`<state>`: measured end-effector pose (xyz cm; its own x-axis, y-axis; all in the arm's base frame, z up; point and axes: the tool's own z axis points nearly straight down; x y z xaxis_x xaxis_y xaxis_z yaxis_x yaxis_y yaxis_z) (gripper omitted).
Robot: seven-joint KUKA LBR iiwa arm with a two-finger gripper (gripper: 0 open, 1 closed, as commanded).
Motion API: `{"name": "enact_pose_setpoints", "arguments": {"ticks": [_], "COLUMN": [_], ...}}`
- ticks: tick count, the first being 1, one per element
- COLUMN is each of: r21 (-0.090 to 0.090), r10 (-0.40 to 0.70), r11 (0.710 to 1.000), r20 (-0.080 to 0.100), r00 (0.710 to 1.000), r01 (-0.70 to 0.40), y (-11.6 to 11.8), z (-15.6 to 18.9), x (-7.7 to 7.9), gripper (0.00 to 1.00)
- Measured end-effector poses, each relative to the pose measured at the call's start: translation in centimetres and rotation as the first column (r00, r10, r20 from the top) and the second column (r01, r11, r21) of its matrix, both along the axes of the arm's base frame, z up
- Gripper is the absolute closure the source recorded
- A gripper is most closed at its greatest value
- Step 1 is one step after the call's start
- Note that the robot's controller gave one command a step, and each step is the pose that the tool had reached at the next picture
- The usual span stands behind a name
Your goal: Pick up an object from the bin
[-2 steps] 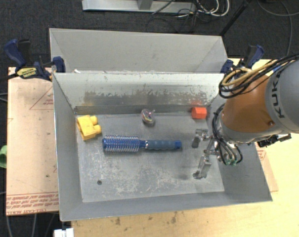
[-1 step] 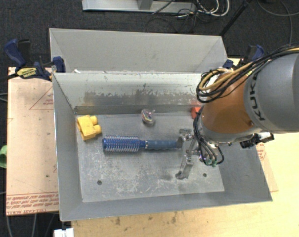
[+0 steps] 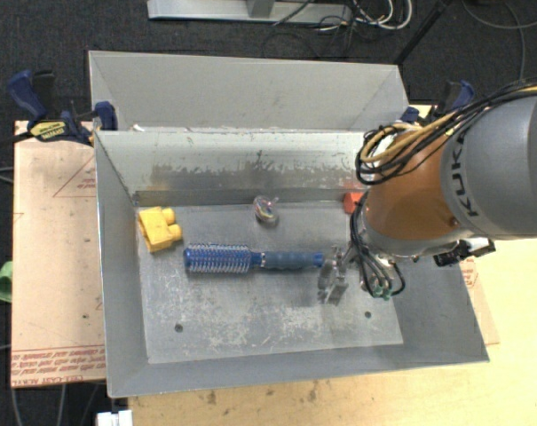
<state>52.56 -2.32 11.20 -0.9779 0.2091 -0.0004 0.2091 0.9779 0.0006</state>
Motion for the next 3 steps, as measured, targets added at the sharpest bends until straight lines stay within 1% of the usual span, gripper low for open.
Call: {"name": "enact_pose_setpoints", "arguments": {"ticks": [1, 2, 3], "r21": [-0.003, -0.001, 0.004], "r10": [0.019, 0.026, 0.056], "r11": [1.0, 1.0, 0.998], "r20": [0.006, 0.002, 0.002], "r00": [1.0, 1.0, 0.998], "r01": [-0.019, -0.026, -0.056], "y": [-5.4, -5.0, 1.6], "z": [4.6, 4.3, -0.1], "x": [-0.2, -0.3, 3.7], "gripper": [1.0, 0.0, 0.0]}}
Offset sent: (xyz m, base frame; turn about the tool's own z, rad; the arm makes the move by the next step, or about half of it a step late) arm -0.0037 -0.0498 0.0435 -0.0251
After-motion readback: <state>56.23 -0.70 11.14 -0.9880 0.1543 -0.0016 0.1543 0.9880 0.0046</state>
